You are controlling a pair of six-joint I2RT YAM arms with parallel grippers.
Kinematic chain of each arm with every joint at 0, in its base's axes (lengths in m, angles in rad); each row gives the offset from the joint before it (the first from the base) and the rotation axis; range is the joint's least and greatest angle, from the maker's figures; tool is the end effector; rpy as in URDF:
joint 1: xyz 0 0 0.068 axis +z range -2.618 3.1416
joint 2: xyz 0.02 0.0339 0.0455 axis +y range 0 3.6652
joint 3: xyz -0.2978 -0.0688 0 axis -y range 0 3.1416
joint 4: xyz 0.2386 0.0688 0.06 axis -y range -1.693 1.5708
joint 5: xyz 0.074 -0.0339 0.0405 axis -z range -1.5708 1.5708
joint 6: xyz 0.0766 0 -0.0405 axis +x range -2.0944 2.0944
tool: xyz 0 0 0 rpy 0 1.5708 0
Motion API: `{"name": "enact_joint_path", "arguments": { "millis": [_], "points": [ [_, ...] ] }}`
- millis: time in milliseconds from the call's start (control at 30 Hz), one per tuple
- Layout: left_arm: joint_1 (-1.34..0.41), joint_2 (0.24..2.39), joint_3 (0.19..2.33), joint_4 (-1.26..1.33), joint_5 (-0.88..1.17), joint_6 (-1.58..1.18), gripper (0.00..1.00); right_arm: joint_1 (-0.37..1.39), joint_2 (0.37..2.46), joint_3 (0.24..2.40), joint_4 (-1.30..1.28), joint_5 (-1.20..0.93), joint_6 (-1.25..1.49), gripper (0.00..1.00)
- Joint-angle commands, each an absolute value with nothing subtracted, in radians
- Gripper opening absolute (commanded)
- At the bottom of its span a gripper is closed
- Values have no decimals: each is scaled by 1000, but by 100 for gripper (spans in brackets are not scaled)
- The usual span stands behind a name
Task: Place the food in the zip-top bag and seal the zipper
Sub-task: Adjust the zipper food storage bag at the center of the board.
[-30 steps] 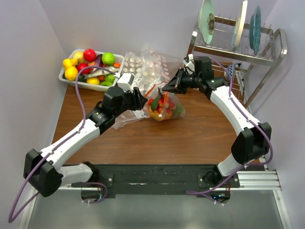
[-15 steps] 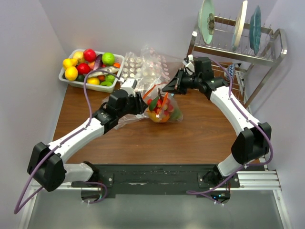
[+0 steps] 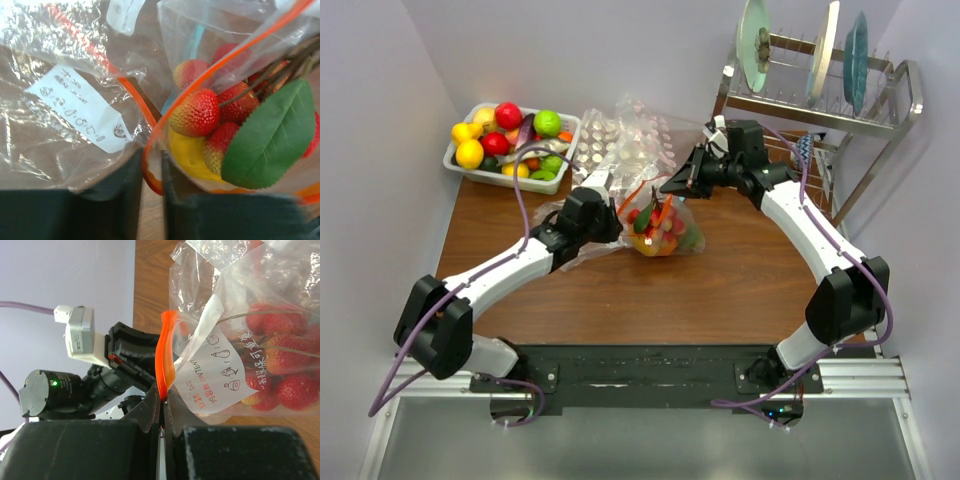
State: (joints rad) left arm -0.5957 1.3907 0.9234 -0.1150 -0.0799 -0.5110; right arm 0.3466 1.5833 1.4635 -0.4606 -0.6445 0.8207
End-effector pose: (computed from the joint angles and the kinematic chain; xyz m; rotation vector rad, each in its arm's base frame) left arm 0.2785 -0.1814 0.2699 0.0459 2.2031 -0.5490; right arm 0.3426 0.1727 0.3682 0.1373 2.3383 1.3283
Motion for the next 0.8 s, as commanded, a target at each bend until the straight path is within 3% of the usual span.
{"name": "enact_joint_path", "arguments": {
  "millis": [0,300,567,667,767],
  "points": [
    [-589,1384,945,-91,-95,-514,3,347,1528,1474,-454,-650,801,0],
    [-589,1321,1144,-216,-80,-465,0,348,1604,1615,-771,-482,510,0],
    [-592,1399,1520,-305,139,-495,0,347,1654,1744,-982,-102,362,0],
    [-594,1436,1603,-299,228,-515,0,348,1670,1756,-992,-100,359,0],
    [-592,1440,1551,-296,204,-506,0,348,1654,1828,-1018,-144,373,0]
  ]
}}
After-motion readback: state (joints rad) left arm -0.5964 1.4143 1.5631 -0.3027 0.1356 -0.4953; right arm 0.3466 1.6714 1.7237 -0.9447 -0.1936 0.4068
